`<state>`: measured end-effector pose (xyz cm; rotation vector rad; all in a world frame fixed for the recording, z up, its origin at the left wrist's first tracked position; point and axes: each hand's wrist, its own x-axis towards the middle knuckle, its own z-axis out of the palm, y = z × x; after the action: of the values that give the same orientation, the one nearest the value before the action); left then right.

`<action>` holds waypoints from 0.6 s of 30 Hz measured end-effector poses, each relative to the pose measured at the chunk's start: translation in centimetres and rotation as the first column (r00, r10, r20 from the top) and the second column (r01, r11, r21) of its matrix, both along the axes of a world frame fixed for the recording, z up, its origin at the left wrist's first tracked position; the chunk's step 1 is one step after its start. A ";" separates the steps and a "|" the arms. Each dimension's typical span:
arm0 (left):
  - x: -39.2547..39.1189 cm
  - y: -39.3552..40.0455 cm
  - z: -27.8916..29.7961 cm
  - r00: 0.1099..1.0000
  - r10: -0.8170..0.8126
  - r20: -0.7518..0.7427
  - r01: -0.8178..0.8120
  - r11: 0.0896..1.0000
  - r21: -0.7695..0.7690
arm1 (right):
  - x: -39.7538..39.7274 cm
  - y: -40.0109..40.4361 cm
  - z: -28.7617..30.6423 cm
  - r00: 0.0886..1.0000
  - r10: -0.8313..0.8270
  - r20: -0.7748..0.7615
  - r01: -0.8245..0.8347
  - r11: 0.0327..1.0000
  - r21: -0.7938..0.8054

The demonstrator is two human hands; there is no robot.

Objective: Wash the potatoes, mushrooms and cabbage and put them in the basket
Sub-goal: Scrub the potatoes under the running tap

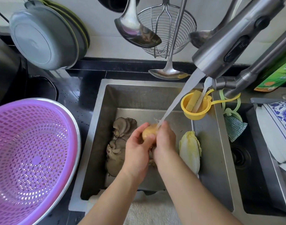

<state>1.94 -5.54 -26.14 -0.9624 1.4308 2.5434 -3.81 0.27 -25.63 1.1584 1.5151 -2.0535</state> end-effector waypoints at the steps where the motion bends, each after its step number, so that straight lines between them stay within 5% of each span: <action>1: 0.1 -0.1 -0.1 1.000 -0.028 -0.013 0.027 0.997 -0.071 | -0.6 0.2 0.1 0.997 -0.055 0.059 0.060 0.995 -0.079; 5: -0.6 -0.6 0.1 0.997 -0.071 -0.036 0.065 0.988 -0.143 | -0.6 0.8 -0.1 0.998 -0.052 0.038 0.058 0.980 -0.192; 11: -1.2 0.5 0.1 0.999 0.031 0.014 -0.030 0.997 -0.072 | 1.6 2.0 0.2 0.944 0.195 -0.267 -0.213 0.976 -0.039; 15: -2.6 0.2 -0.2 0.977 0.198 0.076 -0.182 0.968 -0.173 | 3.0 2.5 -1.0 0.918 0.313 -0.244 -0.324 0.946 -0.007; 18: -3.6 -0.3 0.0 0.981 0.188 0.045 -0.156 0.908 -0.389 | 3.4 2.8 -1.4 0.971 0.219 -0.096 -0.238 0.920 -0.313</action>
<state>-1.70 -5.79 -26.12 -1.2834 1.9458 2.3426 -0.43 3.09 -27.06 0.7646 1.2115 -2.0874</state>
